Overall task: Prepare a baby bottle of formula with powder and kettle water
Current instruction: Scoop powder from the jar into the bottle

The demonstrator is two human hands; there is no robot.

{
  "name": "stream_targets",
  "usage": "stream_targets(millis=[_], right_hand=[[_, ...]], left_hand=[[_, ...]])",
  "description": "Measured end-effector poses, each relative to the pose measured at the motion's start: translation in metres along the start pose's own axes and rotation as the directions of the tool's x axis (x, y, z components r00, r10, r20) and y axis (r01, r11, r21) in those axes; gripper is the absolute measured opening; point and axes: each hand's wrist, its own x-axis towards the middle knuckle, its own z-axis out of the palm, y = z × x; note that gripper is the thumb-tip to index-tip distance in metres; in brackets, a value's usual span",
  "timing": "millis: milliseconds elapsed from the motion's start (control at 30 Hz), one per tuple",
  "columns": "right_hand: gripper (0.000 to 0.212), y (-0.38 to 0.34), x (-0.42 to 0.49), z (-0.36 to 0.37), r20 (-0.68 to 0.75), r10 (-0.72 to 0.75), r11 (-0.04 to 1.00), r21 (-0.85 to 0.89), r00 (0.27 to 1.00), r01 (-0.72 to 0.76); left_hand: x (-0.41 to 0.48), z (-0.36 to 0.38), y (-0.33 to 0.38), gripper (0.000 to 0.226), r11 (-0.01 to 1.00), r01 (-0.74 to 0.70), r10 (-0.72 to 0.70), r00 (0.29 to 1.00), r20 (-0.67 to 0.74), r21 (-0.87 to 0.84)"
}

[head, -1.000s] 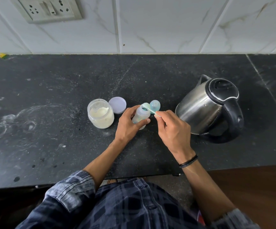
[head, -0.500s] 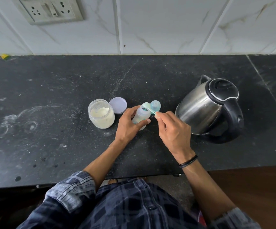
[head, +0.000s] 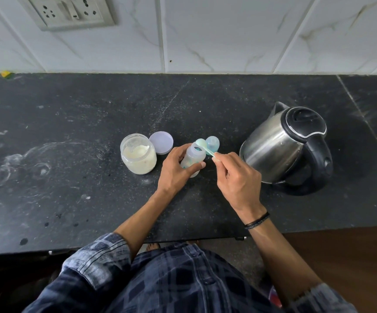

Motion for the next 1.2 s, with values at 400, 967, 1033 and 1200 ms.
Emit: stream_targets(millis=[400,967,1033,1200], right_hand=[[0.008,-0.004,0.016,0.002,0.478,0.743,0.090,0.622,0.468,-0.778],[0.018,-0.036,0.050,0.001,0.633,0.623,0.000,0.587,0.459,-0.810],[0.012,-0.042,0.059,0.003,0.604,0.577,0.140,0.590,0.550,-0.795],[0.009,-0.067,0.088,0.023,0.564,0.392,0.571,0.470,0.727,-0.673]], left_hand=[[0.003,0.003,-0.005,0.063,0.999,0.040,-0.040,0.999,0.008,-0.004],[-0.011,-0.009,-0.019,0.091,0.998,0.062,-0.061,0.997,0.055,-0.014],[-0.017,-0.013,-0.023,0.092,0.998,0.061,-0.061,0.997,0.040,0.001],[-0.032,-0.033,-0.031,0.083,0.996,0.071,-0.071,0.997,-0.009,0.054]])
